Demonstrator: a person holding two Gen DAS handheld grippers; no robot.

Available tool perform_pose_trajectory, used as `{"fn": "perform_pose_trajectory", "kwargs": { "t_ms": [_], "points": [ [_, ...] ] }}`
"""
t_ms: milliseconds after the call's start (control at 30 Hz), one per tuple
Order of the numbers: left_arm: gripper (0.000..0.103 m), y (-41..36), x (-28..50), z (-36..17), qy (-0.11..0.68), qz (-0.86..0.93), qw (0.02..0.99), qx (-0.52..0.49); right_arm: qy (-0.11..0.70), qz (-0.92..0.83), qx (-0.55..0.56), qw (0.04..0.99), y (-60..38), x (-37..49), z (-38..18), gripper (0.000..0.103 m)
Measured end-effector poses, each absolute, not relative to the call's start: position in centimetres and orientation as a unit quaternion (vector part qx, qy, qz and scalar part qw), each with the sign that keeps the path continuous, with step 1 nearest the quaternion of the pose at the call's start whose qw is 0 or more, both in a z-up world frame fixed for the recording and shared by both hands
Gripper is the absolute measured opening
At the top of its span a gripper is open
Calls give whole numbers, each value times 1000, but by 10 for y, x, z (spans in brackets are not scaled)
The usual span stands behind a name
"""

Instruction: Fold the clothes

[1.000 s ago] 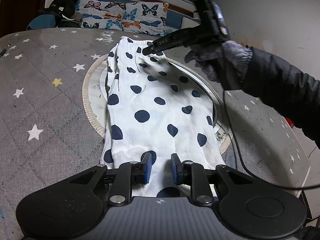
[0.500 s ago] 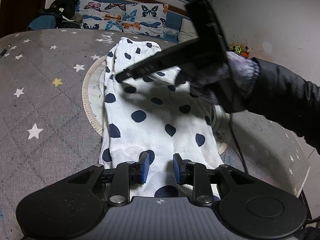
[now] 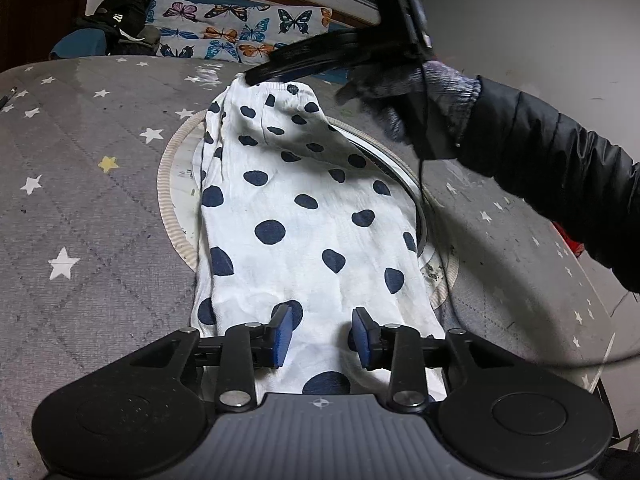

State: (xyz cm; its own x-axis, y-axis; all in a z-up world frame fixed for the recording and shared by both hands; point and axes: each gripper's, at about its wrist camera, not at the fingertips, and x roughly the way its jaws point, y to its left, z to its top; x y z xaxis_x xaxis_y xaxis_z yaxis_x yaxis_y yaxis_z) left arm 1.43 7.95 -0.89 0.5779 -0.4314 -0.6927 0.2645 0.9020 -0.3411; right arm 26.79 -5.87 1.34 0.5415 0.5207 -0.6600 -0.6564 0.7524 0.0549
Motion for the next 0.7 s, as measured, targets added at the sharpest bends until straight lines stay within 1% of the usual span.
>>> {"fn": "perform_pose_trajectory", "kwargs": {
  "t_ms": [233, 433, 600, 667, 700],
  "points": [
    [39, 79, 14, -8, 418, -196, 882, -98, 354, 282, -69, 889, -110, 297, 3, 61],
    [42, 75, 17, -7, 422, -193, 881, -92, 367, 282, -51, 885, -119, 308, -21, 63],
    [42, 74, 19, -7, 424, -192, 880, -93, 353, 288, -36, 889, -121, 307, -27, 63],
    [43, 74, 19, -7, 425, -191, 880, -94, 349, 290, -41, 890, -119, 307, -28, 55],
    [43, 74, 19, -7, 425, -191, 880, -94, 347, 291, -44, 890, -117, 307, -28, 48]
  ]
}}
